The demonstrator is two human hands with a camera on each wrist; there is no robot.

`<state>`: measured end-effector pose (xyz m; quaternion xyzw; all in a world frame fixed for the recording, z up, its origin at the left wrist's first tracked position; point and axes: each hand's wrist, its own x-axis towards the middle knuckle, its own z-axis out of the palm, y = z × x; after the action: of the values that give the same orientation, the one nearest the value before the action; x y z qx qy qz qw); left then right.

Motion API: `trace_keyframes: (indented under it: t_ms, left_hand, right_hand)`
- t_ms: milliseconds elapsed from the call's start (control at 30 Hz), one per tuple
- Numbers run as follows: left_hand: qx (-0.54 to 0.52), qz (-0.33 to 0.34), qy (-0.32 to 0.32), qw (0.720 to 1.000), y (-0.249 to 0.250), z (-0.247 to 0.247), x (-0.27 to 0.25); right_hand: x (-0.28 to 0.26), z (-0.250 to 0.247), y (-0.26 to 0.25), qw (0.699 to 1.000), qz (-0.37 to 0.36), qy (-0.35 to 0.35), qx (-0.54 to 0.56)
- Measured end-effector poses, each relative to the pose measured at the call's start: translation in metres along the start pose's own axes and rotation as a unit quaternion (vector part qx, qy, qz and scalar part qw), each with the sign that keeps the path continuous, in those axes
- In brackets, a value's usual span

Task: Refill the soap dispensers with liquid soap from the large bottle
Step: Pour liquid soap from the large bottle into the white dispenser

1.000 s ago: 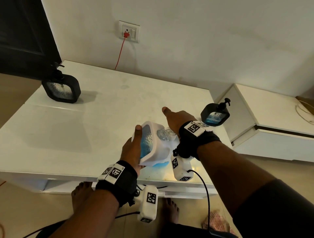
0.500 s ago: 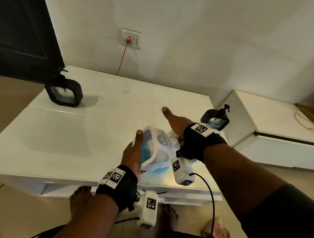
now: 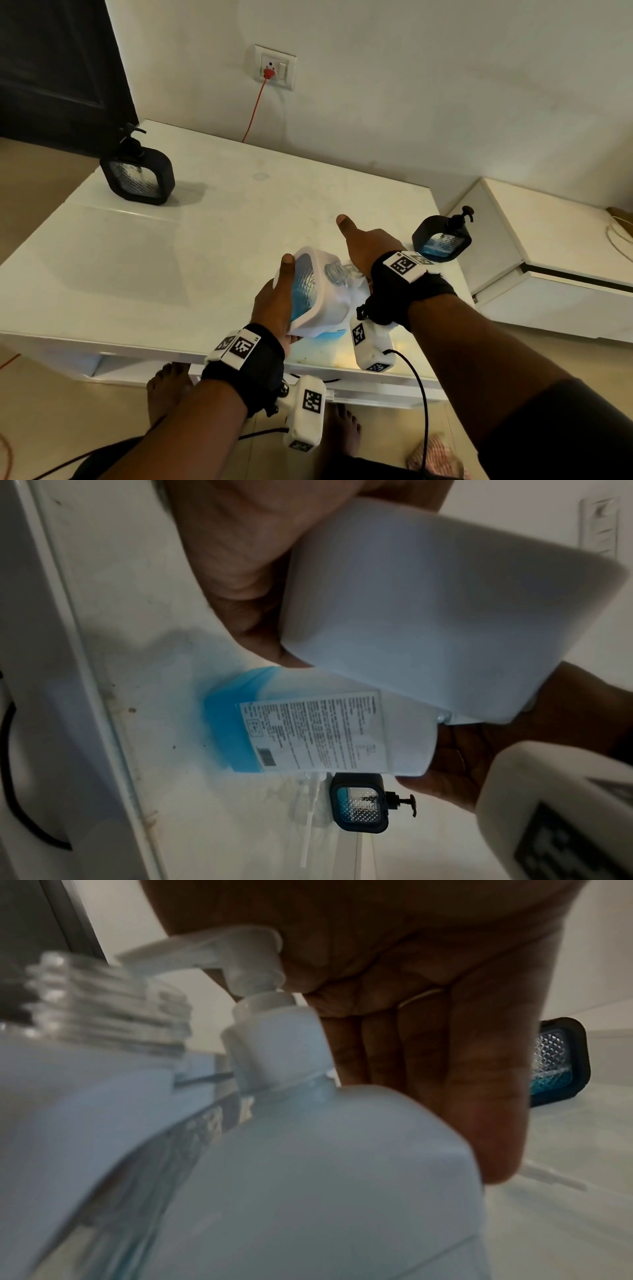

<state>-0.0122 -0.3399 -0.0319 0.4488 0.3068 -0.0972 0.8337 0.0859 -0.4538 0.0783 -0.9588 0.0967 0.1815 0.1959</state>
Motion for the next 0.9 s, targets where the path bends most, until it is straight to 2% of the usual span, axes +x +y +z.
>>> trace_keyframes:
  t_ms: [167, 300, 533, 733, 900]
  left_hand:
    - [-0.004, 0.004, 0.009, 1.000, 0.002, 0.001, -0.003]
    - [-0.001, 0.007, 0.016, 1.000, 0.004, 0.001, -0.005]
    - [-0.002, 0.008, 0.029, 1.000, 0.005, 0.003, -0.007]
    - [0.009, 0.012, 0.037, 0.999, 0.009, 0.004, -0.010]
    - [0.009, 0.014, 0.034, 0.999, 0.009, 0.005, -0.012]
  right_hand:
    - [0.000, 0.002, 0.004, 1.000, 0.001, 0.019, -0.017]
    - [-0.002, 0.000, 0.001, 1.000, 0.002, 0.006, -0.012]
    - [-0.011, -0.017, -0.004, 0.993, 0.005, -0.100, 0.066]
    - [-0.007, -0.008, -0.004, 0.999, -0.021, -0.044, 0.005]
    - [0.002, -0.001, -0.002, 1.000, -0.013, -0.008, -0.005]
